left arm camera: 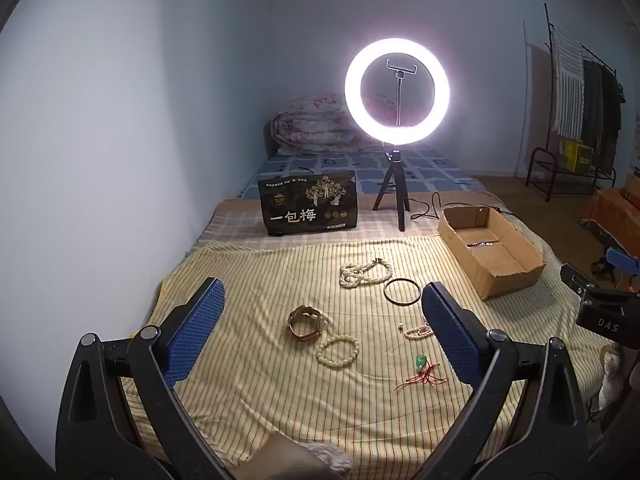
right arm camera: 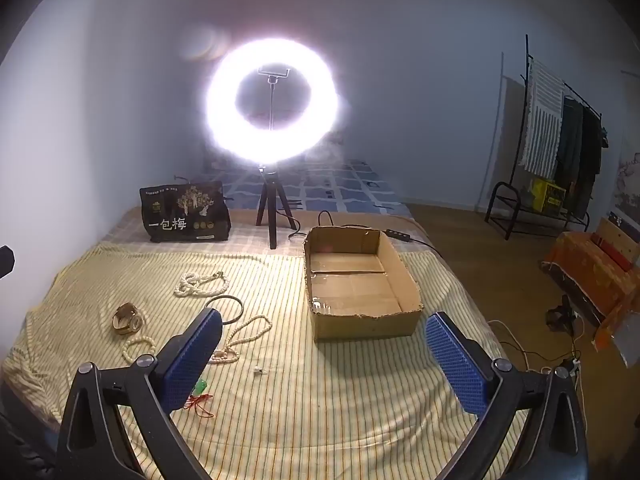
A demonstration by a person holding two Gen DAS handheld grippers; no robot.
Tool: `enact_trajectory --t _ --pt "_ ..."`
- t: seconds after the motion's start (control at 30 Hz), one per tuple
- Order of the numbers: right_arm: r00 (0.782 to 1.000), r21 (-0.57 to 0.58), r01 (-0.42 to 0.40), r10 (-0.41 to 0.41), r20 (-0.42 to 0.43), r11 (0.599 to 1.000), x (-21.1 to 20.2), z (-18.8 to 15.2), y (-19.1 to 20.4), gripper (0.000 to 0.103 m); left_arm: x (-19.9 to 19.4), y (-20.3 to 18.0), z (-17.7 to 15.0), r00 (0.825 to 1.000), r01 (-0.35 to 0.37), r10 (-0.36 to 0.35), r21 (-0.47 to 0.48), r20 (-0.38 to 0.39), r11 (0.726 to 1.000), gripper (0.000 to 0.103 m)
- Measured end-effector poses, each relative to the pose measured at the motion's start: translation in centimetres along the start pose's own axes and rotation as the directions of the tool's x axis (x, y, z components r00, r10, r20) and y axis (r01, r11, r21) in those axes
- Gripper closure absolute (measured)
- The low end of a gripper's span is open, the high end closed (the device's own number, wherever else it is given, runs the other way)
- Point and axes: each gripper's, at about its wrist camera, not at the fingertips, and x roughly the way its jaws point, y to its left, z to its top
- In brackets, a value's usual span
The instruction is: Organize jewelry
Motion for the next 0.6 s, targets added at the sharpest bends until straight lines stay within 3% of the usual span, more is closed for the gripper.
enact_trajectory --t 0.6 --pt "1.0 -0.008 0.003 -0.003 0.012 1.0 -0.45 0.19 0.14 0.0 -0.07 -0.09 0.0 1.0 -0.001 0.001 0.005 0.009 1.0 0.003"
